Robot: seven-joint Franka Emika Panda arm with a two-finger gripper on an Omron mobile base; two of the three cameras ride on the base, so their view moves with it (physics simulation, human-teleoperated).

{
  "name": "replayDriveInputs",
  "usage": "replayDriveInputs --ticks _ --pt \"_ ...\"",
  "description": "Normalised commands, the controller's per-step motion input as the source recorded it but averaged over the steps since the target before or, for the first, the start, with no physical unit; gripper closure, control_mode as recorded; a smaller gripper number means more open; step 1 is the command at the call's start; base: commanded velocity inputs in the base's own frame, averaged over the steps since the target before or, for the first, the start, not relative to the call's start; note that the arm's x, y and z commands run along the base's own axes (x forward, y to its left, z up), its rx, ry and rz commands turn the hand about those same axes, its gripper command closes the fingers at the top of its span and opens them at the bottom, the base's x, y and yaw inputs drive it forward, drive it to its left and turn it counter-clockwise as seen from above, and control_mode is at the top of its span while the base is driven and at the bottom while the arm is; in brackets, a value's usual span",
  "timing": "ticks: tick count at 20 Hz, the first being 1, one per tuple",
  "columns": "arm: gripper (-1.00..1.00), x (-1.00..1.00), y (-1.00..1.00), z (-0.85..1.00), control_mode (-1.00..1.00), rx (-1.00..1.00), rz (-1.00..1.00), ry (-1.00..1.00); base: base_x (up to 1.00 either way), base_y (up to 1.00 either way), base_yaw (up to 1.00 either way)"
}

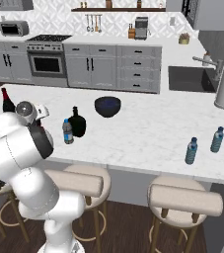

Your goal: Move the plastic bottles in the middle to the plastics group, and the glass bottles in the middle to the glass group.

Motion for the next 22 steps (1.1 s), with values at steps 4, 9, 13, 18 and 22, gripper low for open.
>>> replayDriveInputs --ticks 4,9,13,18,22 --pt "1.00 0.03 0.36 -0.08 -1.00 0.02 0.00 -0.06 0.00 0.00 0.00" --pt "1.00 0.18 0.44 0.00 -1.00 0.00 0.00 0.00 0.00 0.00 0.00" --pt "1.00 0.14 0.30 0.00 -1.00 0.00 0.00 0.01 0.00 0.00 0.00" --pt "1.00 0.11 0.34 0.00 -1.00 0.00 0.00 0.05 0.00 0.00 0.00" --pt "1.00 0.09 0.30 0.00 -1.00 0.00 0.00 0.02 0.00 0.00 0.00"
